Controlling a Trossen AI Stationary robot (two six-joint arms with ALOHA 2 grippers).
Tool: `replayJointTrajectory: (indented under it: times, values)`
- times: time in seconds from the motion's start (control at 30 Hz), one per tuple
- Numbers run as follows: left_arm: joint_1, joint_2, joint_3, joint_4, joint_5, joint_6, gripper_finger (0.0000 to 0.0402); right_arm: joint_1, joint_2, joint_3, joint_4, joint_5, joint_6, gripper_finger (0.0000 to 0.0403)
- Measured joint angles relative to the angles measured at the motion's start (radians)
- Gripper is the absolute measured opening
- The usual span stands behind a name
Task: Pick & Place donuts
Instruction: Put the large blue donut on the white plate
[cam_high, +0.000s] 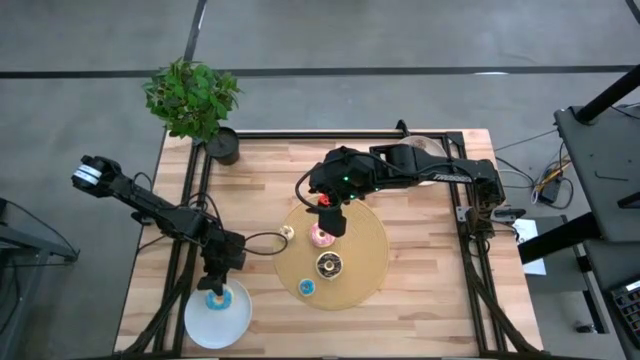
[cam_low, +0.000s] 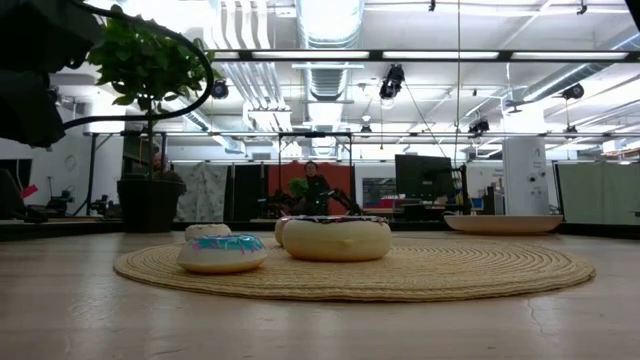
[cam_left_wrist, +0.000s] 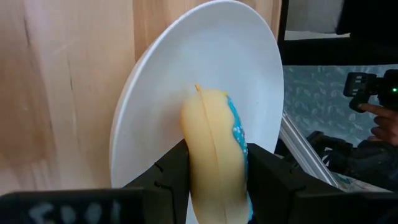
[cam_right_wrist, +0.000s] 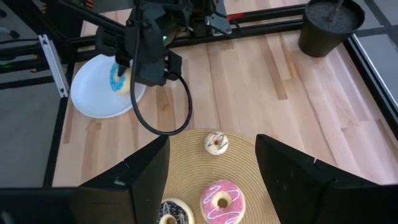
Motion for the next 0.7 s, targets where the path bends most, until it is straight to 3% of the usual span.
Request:
replayJointTrajectory:
  times: [0.2, 0.47, 0.7]
  values:
    - [0.000, 0.000, 0.000, 0.000, -0.005, 0.000, 0.0121, 0.000, 0.000, 0.000, 0.000, 0.001, 0.000, 0.0228]
    - [0.000, 0.000, 0.000, 0.000, -0.014, -0.014, 0.0175, 0.000, 0.000, 0.000, 0.000, 0.001, 0.000, 0.0228]
    - [0.000, 0.000, 0.000, 0.000, -0.003, -0.023, 0.0183, 0.000, 0.000, 0.000, 0.000, 0.001, 0.000, 0.0228]
